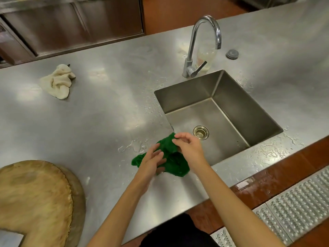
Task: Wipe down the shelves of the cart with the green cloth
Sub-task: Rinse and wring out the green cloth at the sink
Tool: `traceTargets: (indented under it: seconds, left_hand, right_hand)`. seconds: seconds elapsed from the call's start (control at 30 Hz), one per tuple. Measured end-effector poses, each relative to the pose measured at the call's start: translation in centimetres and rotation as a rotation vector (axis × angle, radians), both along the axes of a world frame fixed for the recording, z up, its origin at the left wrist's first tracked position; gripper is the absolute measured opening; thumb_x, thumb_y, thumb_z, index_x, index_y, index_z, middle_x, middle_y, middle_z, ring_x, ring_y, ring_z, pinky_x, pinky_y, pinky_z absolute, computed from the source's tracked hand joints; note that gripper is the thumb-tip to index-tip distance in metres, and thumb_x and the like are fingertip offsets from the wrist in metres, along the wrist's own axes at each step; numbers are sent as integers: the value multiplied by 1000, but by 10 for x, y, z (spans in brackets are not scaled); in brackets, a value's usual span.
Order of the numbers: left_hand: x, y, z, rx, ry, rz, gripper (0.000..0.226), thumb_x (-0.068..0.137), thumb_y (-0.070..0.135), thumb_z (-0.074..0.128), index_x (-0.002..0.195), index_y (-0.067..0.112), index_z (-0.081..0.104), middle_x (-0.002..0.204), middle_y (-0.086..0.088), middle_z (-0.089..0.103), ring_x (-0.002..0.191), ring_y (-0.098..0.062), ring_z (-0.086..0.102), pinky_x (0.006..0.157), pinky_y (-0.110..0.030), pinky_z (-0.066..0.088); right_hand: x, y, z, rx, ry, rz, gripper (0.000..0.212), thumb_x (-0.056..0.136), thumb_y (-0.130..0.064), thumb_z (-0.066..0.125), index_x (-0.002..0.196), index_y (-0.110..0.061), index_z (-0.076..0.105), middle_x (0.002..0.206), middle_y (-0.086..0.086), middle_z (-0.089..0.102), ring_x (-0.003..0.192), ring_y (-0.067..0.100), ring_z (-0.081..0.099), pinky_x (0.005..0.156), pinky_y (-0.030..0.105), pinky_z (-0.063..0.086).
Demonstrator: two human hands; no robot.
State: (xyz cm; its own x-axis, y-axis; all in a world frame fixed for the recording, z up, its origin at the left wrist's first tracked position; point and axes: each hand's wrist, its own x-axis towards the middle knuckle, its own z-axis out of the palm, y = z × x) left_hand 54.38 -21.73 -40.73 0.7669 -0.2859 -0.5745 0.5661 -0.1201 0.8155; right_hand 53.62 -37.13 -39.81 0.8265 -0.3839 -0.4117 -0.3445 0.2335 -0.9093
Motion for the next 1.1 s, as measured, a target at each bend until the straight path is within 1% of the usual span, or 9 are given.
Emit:
traceTargets:
  seconds: [0.1, 0.17, 0.33, 0.5, 0.6, 0.67, 0.87, 0.97, 1.1]
  left_hand:
    - [1, 7, 6, -10, -102, -64, 46, 98, 7, 55, 123, 46, 50, 128, 8, 60, 99, -11, 70, 85, -33, 60]
    - [-2, 12, 7, -17, -178, -108, 61, 94, 1, 61, 130, 45, 42, 126, 14, 56, 94, -8, 70, 70, -23, 59]
    - [-7, 13, 6, 96, -410, -172, 86, 77, 4, 81, 140, 44, 39, 115, 9, 59, 86, -12, 69, 68, -26, 60]
    - [-5, 8, 12, 255, -591, -128, 102, 64, 51, 88, 146, 48, 27, 104, 19, 65, 90, -4, 64, 74, -27, 57]
    - [-2, -1, 19, 310, -662, -70, 71, 68, 65, 78, 126, 67, 35, 94, 21, 67, 81, -2, 65, 68, -31, 59]
    - [0, -13, 27, 316, -646, -16, 42, 73, 70, 69, 109, 61, 49, 88, 14, 68, 79, -2, 65, 73, -41, 61]
    - [-6, -63, 61, 124, -682, -14, 12, 87, 37, 61, 97, 43, 58, 87, 17, 67, 81, 0, 63, 75, -34, 57]
    - [-6, -89, 76, 67, -677, -1, 30, 90, 12, 53, 97, 41, 57, 88, 11, 66, 79, 4, 62, 69, -25, 53]
    - [-11, -129, 103, 1, -655, 30, 38, 91, 3, 46, 114, 30, 61, 102, 8, 67, 88, 4, 63, 69, -16, 51]
  right_hand:
    - [1, 3, 30, 16, -98, -24, 24, 84, -5, 70, 79, -28, 76, 85, -4, 75, 86, 12, 71, 78, 27, 58]
    - [-2, 8, 49, 2, -147, -31, 21, 85, -5, 69, 86, -25, 77, 89, -4, 76, 87, 10, 71, 76, 23, 56]
    - [-14, 19, 87, 9, -284, -46, 22, 85, -1, 67, 92, -19, 78, 96, 2, 76, 94, 17, 72, 81, 27, 57]
    - [-23, 21, 125, 17, -423, -6, 25, 84, -1, 68, 90, -22, 79, 97, 5, 76, 95, 19, 71, 80, 29, 55]
    - [-32, 17, 145, -13, -525, 25, 24, 82, -2, 69, 92, -22, 79, 96, 4, 76, 92, 17, 71, 77, 27, 54]
    - [-39, 10, 156, -16, -572, 19, 25, 82, 1, 69, 93, -20, 78, 96, 3, 76, 92, 16, 71, 77, 26, 55]
    - [-64, -41, 171, 9, -637, -29, 25, 85, 2, 67, 99, -16, 76, 102, 7, 75, 99, 21, 69, 84, 34, 55]
    - [-80, -80, 169, 21, -623, -60, 27, 84, -1, 65, 97, -21, 78, 104, 7, 74, 101, 21, 69, 82, 30, 56]
    - [-105, -145, 150, -58, -502, -173, 28, 84, -2, 64, 97, -23, 77, 103, 5, 75, 100, 22, 70, 80, 30, 55]
